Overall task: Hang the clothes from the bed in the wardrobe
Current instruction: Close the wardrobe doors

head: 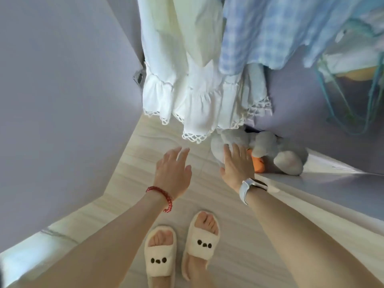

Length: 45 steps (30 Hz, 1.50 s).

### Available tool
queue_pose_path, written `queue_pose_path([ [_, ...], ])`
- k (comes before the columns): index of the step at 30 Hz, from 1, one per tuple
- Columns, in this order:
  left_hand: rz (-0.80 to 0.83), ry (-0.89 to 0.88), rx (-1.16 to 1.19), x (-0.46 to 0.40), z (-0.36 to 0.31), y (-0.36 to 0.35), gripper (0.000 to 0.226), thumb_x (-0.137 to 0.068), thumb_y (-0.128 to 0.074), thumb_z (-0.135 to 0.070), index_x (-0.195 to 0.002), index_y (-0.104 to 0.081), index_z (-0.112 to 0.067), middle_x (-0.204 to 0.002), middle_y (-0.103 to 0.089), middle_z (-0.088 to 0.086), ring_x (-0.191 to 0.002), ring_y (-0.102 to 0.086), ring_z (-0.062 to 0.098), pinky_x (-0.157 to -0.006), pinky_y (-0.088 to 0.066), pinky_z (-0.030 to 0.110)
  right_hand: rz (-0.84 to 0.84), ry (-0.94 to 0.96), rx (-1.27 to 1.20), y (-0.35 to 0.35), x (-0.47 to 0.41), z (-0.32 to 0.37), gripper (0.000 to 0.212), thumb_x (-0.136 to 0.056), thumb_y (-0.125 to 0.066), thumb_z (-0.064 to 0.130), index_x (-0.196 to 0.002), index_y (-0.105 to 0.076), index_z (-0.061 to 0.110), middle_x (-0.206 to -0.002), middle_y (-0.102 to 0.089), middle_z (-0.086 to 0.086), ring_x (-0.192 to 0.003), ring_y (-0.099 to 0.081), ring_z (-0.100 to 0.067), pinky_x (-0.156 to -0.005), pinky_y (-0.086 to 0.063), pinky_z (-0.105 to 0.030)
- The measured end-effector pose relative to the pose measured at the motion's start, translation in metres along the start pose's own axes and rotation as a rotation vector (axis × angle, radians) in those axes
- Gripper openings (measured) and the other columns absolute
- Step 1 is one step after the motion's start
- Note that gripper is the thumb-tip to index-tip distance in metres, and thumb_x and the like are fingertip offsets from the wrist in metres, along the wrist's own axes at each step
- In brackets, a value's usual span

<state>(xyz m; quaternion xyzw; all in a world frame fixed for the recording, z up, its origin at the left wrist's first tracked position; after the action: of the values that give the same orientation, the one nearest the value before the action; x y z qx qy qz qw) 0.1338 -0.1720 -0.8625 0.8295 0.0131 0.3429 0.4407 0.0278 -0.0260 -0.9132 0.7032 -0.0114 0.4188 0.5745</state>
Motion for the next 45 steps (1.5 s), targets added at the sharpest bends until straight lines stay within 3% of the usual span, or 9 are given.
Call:
queue_pose_path([
  [5,-0.013,0.016,0.091,-0.032,0.025,-0.051,0.049,-0.095,-0.042,-0.023,-0.141,-0.028,-0.018,-0.149,-0.025,0.005,-0.136,-0.023,0.02,-0.107,-0.027,0.039,-0.062,-0.106,0.078,-0.047,-0.05,-0.006,0.108,-0.065,-0.076,0.041,-0.144,-0.011,0.01,-0.147,-0.017,-0.021,-0.13,-0.023,-0.042,-0.101,-0.029,-0.052],
  [11,-0.03,0.037,0.212,-0.044,0.039,-0.068,0.047,-0.095,-0.042,-0.02,-0.14,-0.03,-0.015,-0.146,-0.03,0.006,-0.134,-0.028,0.02,-0.107,-0.032,0.038,-0.273,-0.095,0.148,-0.047,-0.062,-0.004,0.085,-0.043,-0.085,0.024,-0.12,-0.053,0.007,-0.116,-0.056,-0.025,-0.089,-0.058,-0.042,-0.065,-0.052,-0.041],
  [17,-0.076,0.037,0.301,-0.02,0.026,-0.041,0.05,-0.094,-0.044,-0.018,-0.141,-0.029,-0.012,-0.145,-0.031,0.007,-0.132,-0.032,0.022,-0.105,-0.033,0.037,-0.239,0.007,-0.252,-0.019,-0.011,0.011,0.084,-0.062,-0.078,0.01,-0.136,-0.036,0.017,-0.135,-0.034,-0.021,-0.114,-0.04,-0.042,-0.096,-0.037,-0.049],
  [22,-0.075,-0.051,0.392,0.002,0.006,-0.004,0.055,-0.095,-0.043,-0.025,-0.145,-0.021,-0.021,-0.15,-0.025,0.001,-0.137,-0.024,0.017,-0.108,-0.025,0.031,-0.454,-0.019,-0.755,0.047,0.025,0.014,0.087,-0.067,-0.073,0.001,-0.141,-0.03,0.018,-0.13,-0.034,-0.017,-0.124,-0.036,-0.028,-0.107,-0.028,-0.028],
  [25,-0.085,-0.058,0.53,0.008,-0.018,0.02,0.057,-0.096,-0.04,-0.029,-0.143,-0.008,-0.035,-0.152,-0.019,-0.002,-0.14,-0.018,0.014,-0.112,-0.021,0.032,-0.484,-0.039,-0.996,0.077,0.046,0.025,0.086,-0.069,-0.072,0.003,-0.142,-0.027,0.017,-0.132,-0.033,-0.011,-0.119,-0.029,-0.002,-0.098,-0.017,0.003],
  [30,-0.138,-0.164,0.673,0.002,-0.055,0.068,0.054,-0.098,-0.036,-0.028,-0.137,-0.002,-0.042,-0.154,-0.014,-0.008,-0.141,-0.011,0.007,-0.116,-0.016,0.034,-0.55,-0.193,-1.168,0.132,0.05,0.018,0.076,-0.077,-0.067,0.006,-0.141,-0.027,0.015,-0.138,-0.037,-0.012,-0.118,-0.029,-0.001,-0.092,-0.018,0.004],
  [36,-0.137,-0.043,0.842,-0.018,-0.085,0.098,0.057,-0.097,-0.036,-0.031,-0.146,-0.007,-0.029,-0.153,-0.015,-0.003,-0.139,-0.02,0.012,-0.112,-0.022,0.031,-0.513,-0.03,-0.807,0.197,0.033,0.014,0.074,-0.08,-0.062,0.004,-0.142,-0.024,0.015,-0.136,-0.033,-0.012,-0.127,-0.033,-0.025,-0.1,-0.026,-0.021],
  [40,-0.255,0.097,0.89,-0.009,-0.08,0.1,0.032,-0.096,-0.037,-0.033,-0.127,-0.043,-0.025,-0.13,-0.044,-0.005,-0.125,-0.038,0.015,-0.1,-0.031,0.028,-0.574,0.202,-0.258,0.213,0.033,0.023,0.067,-0.073,-0.058,-0.004,-0.135,-0.038,0.013,-0.133,-0.038,-0.019,-0.113,-0.042,-0.037,-0.09,-0.041,-0.042],
  [45,-0.13,0.167,0.769,-0.002,-0.065,0.088,0.048,-0.098,-0.031,-0.034,-0.143,-0.026,-0.018,-0.151,-0.022,0.001,-0.137,-0.022,0.013,-0.105,-0.017,0.024,-0.436,0.266,0.252,0.22,0.007,-0.012,0.051,-0.081,-0.047,0.0,-0.131,-0.038,0.01,-0.128,-0.041,-0.024,-0.106,-0.045,-0.039,-0.078,-0.042,-0.044],
])
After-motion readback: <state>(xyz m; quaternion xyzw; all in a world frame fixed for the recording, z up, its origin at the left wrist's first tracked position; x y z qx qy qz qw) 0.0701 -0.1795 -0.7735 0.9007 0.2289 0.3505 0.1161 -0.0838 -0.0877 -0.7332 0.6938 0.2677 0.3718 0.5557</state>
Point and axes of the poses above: each hand's wrist, its own x-axis away from the middle knuckle, its own y-axis out of the back of the hand, z = x × y, the point moved 2 cm from there along -x, towards the middle knuckle
